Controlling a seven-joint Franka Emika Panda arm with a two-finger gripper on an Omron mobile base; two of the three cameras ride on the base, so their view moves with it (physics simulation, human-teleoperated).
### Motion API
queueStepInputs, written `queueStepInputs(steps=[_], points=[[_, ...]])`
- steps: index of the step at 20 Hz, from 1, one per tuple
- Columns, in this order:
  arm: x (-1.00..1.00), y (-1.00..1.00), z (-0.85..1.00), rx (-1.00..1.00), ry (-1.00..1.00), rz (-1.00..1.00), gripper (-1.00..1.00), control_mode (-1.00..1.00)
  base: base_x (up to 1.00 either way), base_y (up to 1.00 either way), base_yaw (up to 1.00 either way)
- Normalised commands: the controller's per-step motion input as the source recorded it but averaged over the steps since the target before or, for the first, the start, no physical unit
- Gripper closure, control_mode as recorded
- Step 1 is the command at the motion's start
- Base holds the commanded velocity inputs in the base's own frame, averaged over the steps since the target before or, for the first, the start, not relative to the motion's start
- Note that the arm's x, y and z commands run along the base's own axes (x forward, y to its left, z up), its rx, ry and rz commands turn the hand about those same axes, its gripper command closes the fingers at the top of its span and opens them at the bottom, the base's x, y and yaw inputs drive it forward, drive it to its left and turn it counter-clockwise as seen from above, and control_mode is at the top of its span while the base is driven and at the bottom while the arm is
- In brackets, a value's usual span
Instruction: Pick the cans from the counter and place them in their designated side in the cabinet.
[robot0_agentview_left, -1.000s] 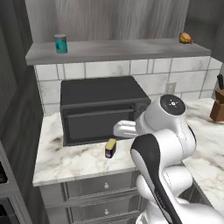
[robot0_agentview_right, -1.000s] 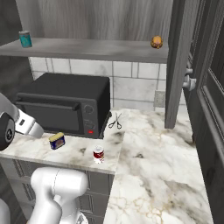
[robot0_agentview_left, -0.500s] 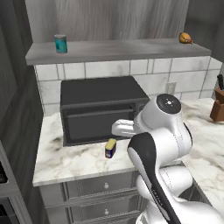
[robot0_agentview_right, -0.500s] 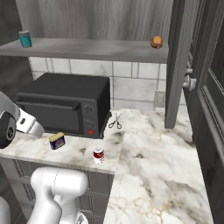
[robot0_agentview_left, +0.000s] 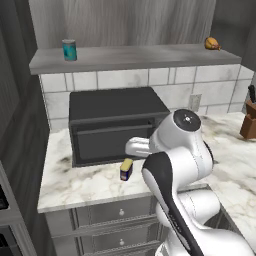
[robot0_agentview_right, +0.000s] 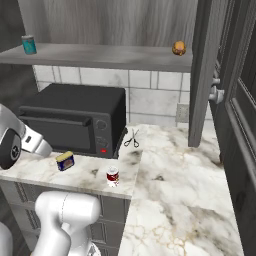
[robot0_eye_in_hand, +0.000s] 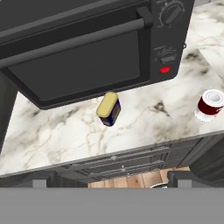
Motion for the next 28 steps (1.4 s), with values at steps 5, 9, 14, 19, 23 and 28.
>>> queueStepInputs(steps=[5, 9, 14, 19, 23, 28], points=[[0.09, 0.03, -0.16, 0.00, 0.00, -0.01, -1.00, -1.00, 0.00, 0.00, 0.00], [0.11, 0.04, -0.15, 0.01, 0.00, -0.01, -1.00, -1.00, 0.00, 0.00, 0.00], [0.10, 0.02, -0.15, 0.01, 0.00, -0.01, -1.00, -1.00, 0.00, 0.00, 0.00], [0.09, 0.02, -0.14, 0.00, 0.00, -0.01, -1.00, -1.00, 0.00, 0.00, 0.00], [0.08, 0.01, -0.11, 0.00, 0.00, -0.01, -1.00, -1.00, 0.00, 0.00, 0.00], [0.12, 0.03, -0.07, 0.00, 0.00, -0.01, -1.00, -1.00, 0.00, 0.00, 0.00]])
